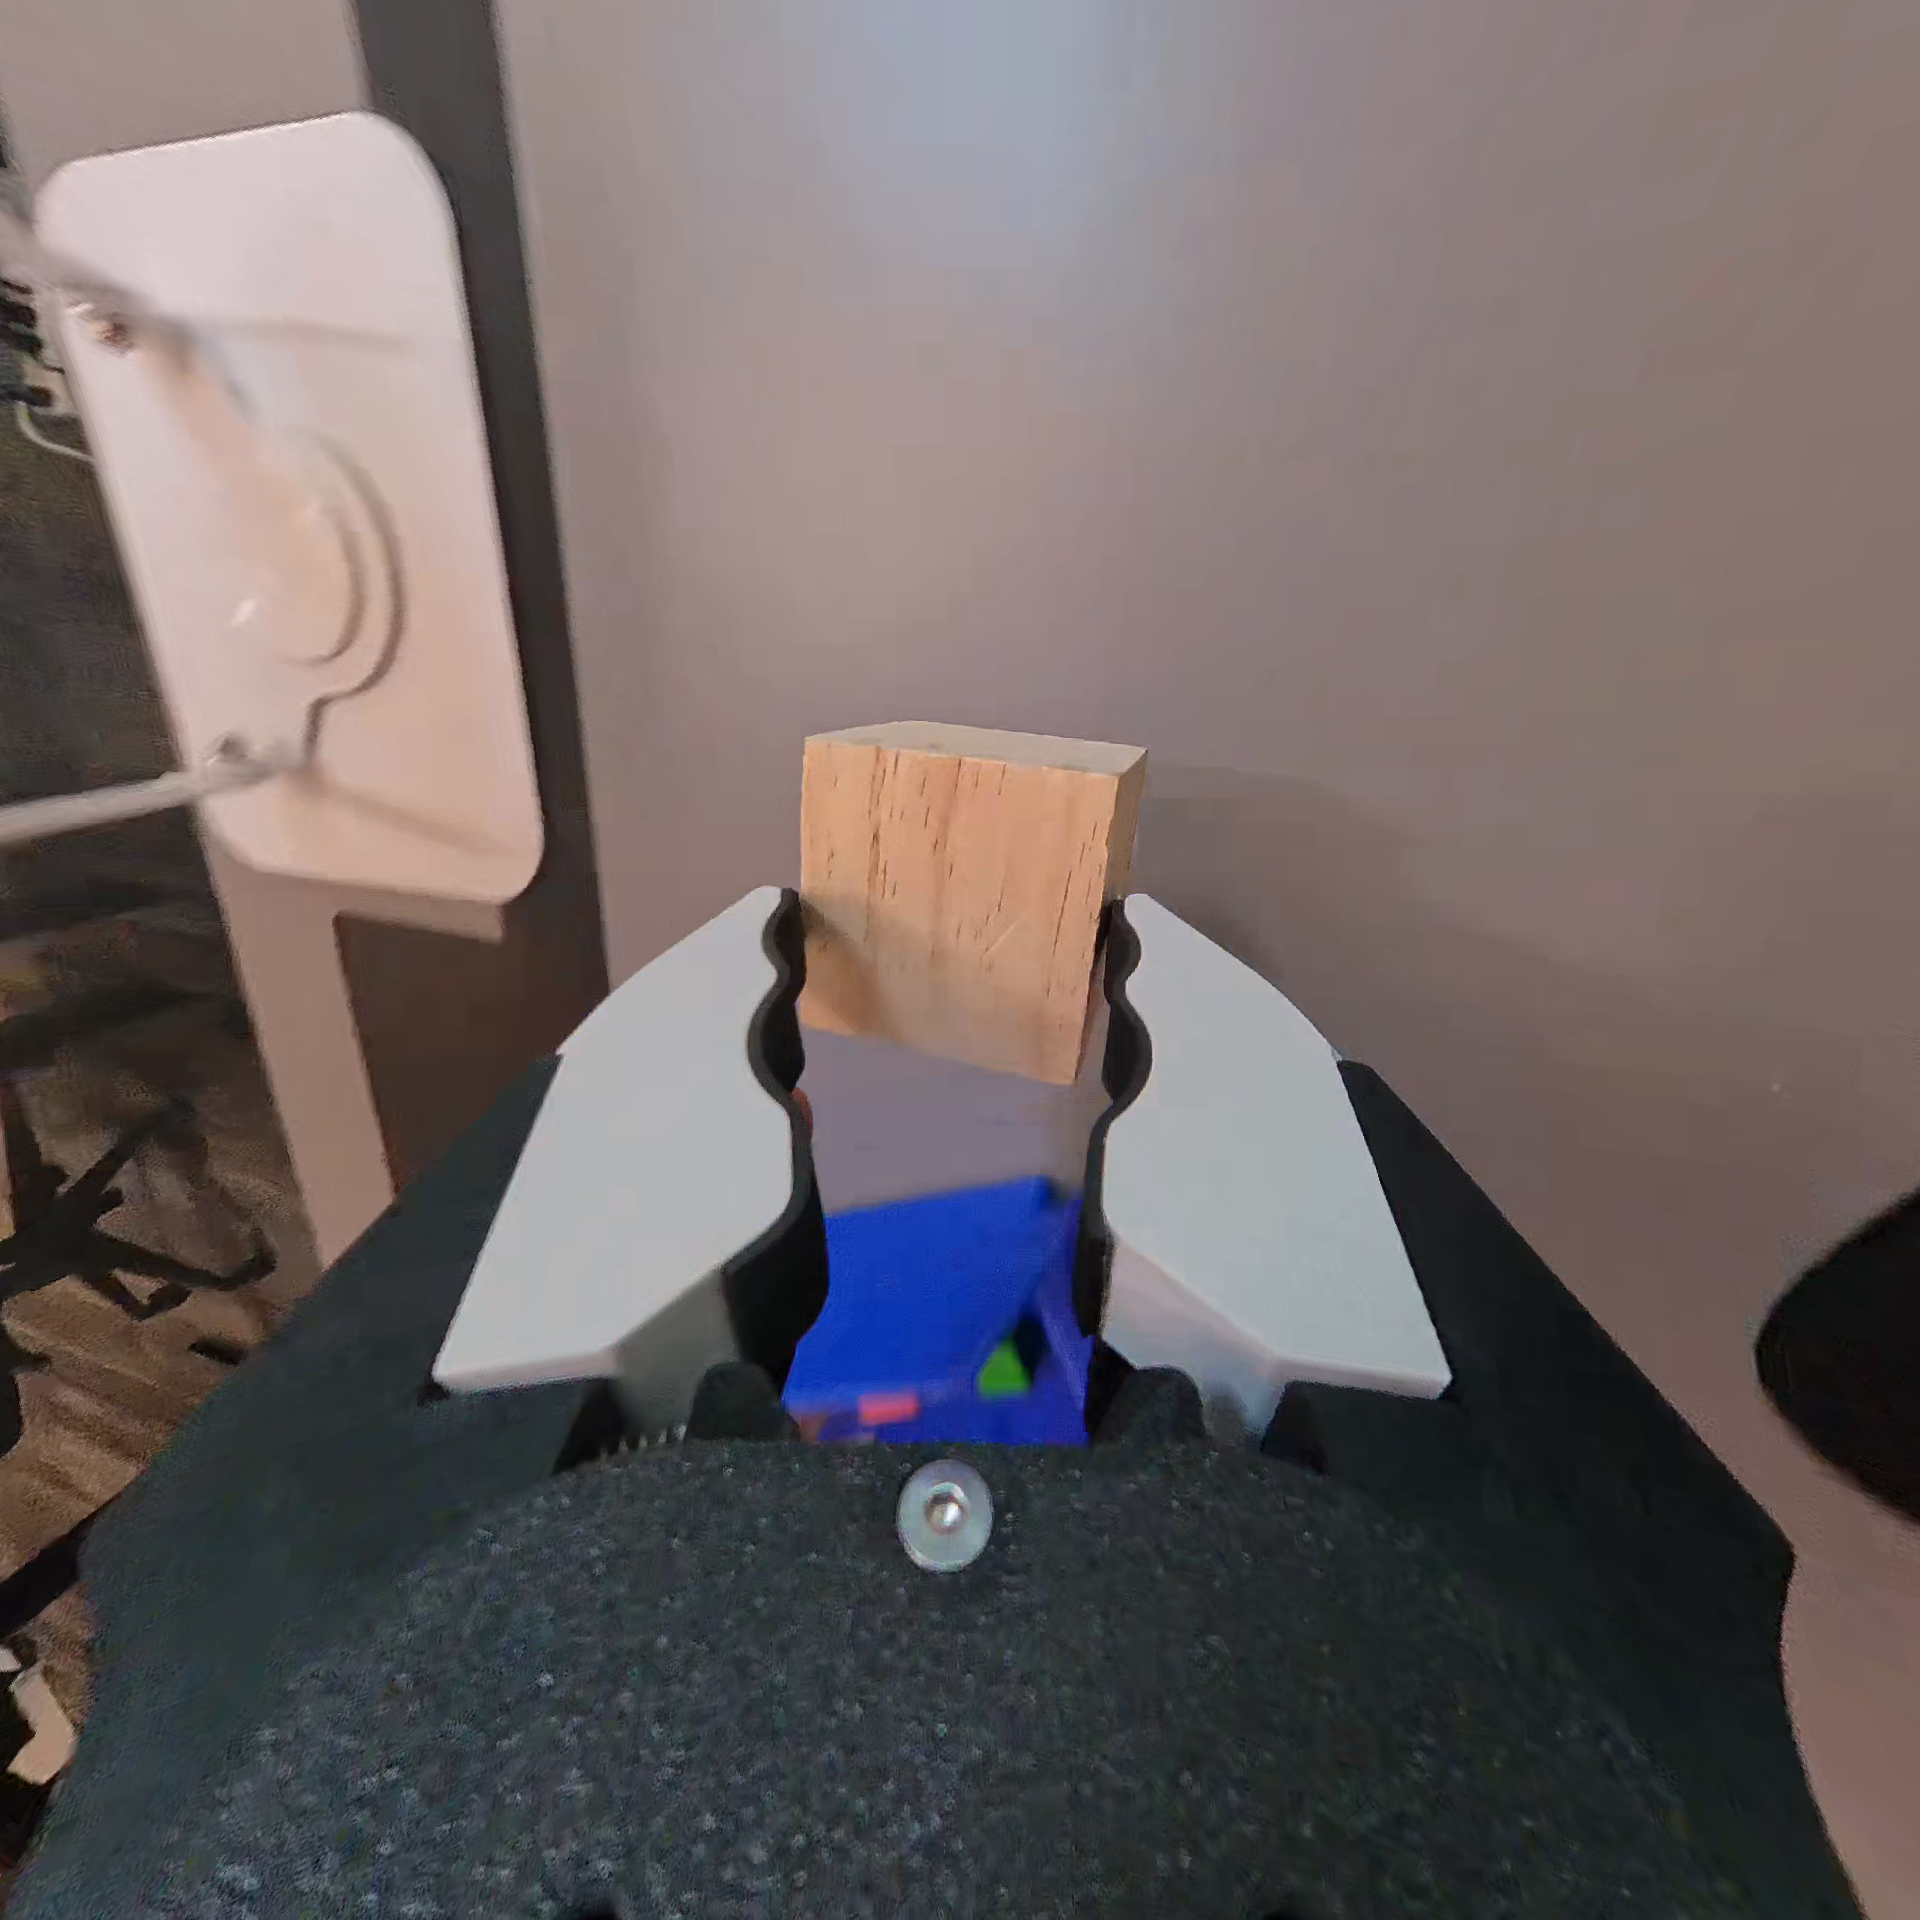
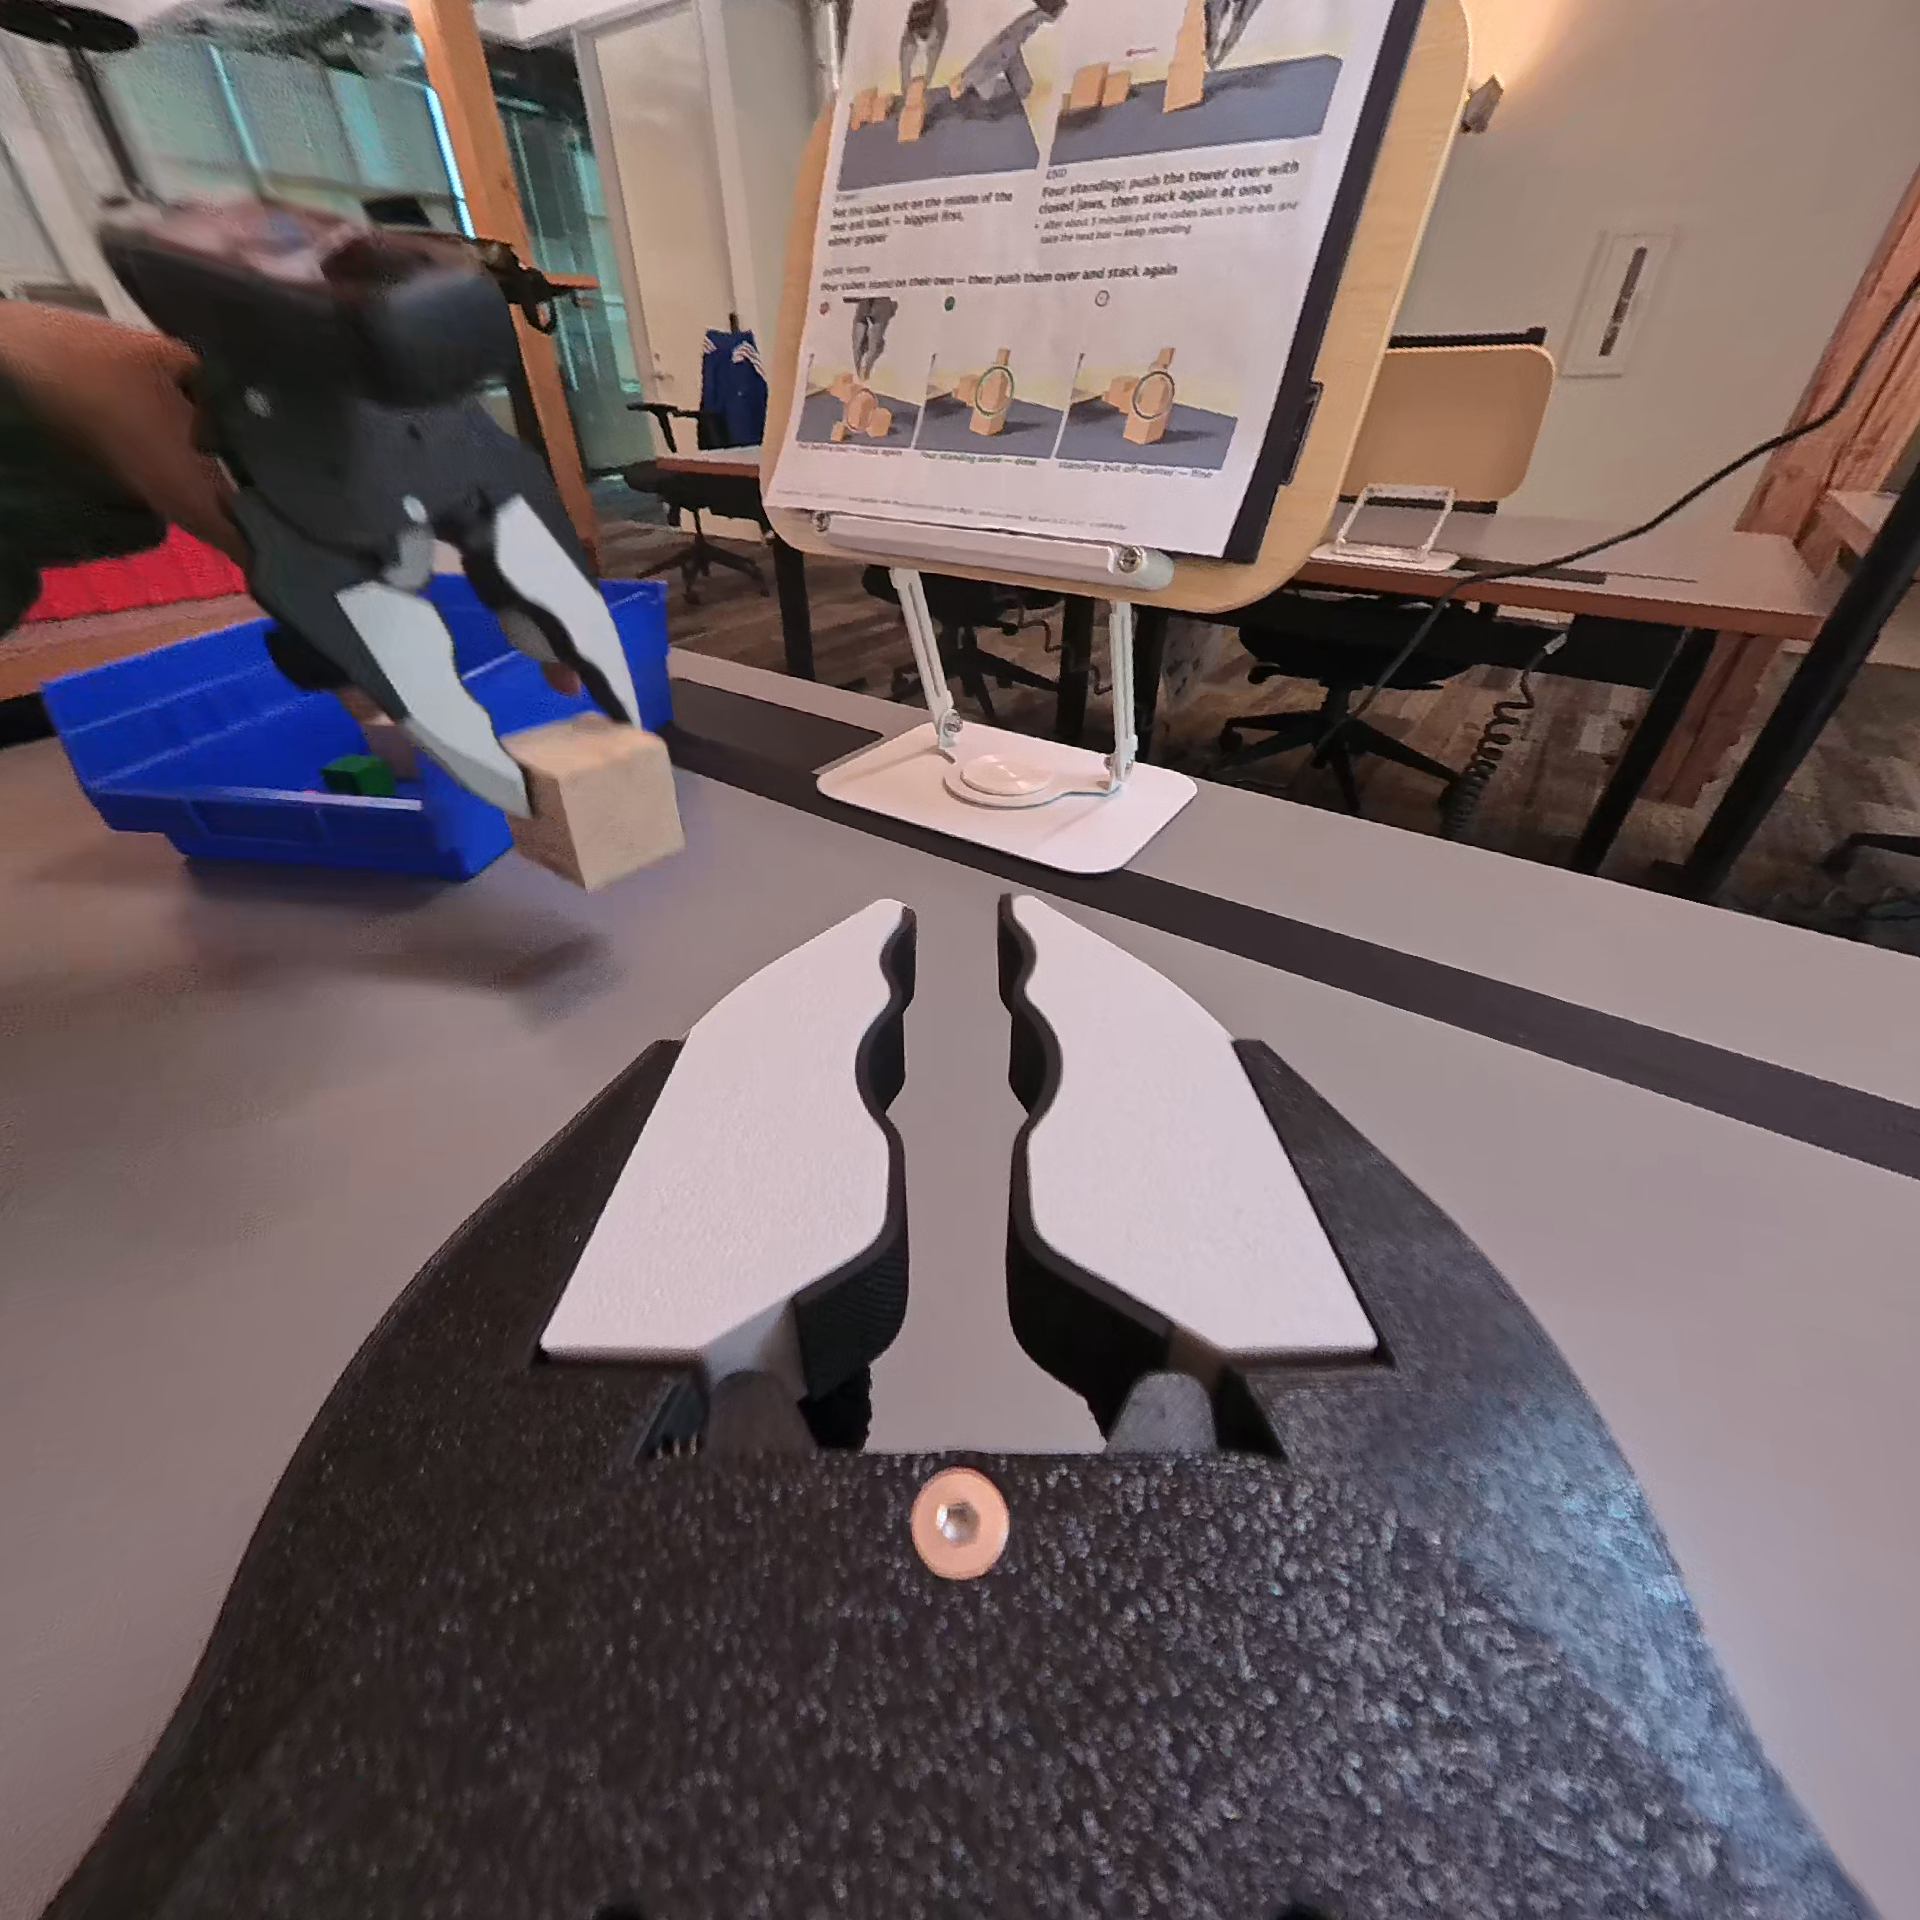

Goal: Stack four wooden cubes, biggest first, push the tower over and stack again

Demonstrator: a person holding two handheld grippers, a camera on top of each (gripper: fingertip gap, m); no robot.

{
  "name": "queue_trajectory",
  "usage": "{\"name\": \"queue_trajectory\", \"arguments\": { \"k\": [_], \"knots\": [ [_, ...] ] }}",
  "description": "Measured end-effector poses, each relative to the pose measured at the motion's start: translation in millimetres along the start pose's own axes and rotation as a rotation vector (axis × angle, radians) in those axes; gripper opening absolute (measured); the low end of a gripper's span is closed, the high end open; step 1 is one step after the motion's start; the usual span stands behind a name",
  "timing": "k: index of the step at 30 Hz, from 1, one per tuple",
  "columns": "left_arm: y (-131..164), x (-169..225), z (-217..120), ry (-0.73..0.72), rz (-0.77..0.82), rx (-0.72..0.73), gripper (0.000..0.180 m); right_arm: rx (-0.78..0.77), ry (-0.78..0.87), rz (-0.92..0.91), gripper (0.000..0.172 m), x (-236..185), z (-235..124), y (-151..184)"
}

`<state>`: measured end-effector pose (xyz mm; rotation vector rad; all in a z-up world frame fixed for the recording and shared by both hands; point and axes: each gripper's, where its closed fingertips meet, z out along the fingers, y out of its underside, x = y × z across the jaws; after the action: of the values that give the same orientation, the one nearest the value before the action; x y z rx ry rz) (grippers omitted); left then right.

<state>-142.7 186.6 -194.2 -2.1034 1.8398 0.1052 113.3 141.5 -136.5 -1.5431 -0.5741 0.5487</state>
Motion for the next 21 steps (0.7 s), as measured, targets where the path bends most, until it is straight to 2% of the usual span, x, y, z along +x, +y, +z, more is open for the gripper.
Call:
{"name": "queue_trajectory", "arguments": {
  "k": [3, 7, 17, 21],
  "knots": [
    [-26, 14, 42, 0.066, -0.003, 0.018, 0.055, -0.016, 0.024, 0.005, 0.015, 5, 0, 5],
    [-40, 20, 69, 0.077, 0.027, 0.003, 0.055, -0.032, 0.028, 0.002, 0.015, 6, 2, 9],
    [-53, 17, 77, 0.058, 0.018, 0.095, 0.055, -0.052, 0.021, -0.010, 0.015, 2, 5, 15],
    [-57, 21, 69, 0.064, 0.001, 0.172, 0.062, -0.053, 0.021, -0.010, 0.015, 1, 5, 15]
  ]
}}
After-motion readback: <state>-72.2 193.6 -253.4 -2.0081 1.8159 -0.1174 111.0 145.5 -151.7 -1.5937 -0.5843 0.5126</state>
